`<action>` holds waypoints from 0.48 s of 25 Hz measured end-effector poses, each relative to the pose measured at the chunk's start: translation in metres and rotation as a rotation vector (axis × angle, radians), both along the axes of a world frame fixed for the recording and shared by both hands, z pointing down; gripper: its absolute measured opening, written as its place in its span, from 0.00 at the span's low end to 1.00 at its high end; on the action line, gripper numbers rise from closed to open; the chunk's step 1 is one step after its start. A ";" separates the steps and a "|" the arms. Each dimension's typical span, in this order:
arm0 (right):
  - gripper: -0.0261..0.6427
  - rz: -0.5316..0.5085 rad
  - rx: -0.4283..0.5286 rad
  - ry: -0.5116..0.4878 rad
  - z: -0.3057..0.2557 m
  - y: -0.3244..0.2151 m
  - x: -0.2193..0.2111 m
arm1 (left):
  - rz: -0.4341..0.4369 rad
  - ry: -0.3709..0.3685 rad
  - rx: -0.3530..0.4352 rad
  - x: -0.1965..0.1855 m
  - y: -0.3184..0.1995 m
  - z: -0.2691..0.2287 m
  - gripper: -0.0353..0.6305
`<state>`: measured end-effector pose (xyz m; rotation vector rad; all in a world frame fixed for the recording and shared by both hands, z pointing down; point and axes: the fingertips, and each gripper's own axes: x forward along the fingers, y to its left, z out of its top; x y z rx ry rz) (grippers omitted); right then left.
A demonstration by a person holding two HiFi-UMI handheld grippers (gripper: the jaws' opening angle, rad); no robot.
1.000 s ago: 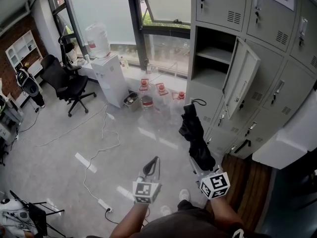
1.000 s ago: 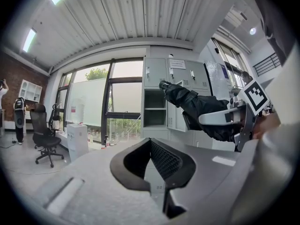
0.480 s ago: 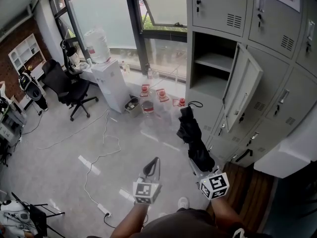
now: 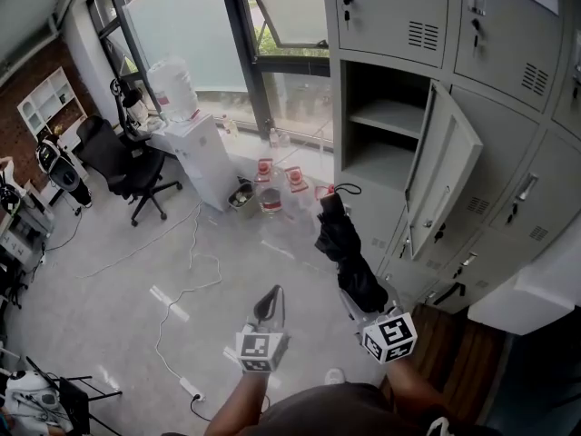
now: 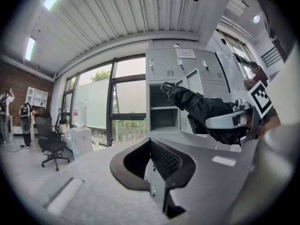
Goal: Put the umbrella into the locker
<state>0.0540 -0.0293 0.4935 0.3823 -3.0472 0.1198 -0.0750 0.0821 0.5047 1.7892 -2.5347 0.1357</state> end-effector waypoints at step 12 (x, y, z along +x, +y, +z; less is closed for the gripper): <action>0.38 -0.008 -0.011 -0.008 0.003 -0.035 -0.018 | -0.030 -0.022 -0.008 -0.027 -0.028 -0.001 0.06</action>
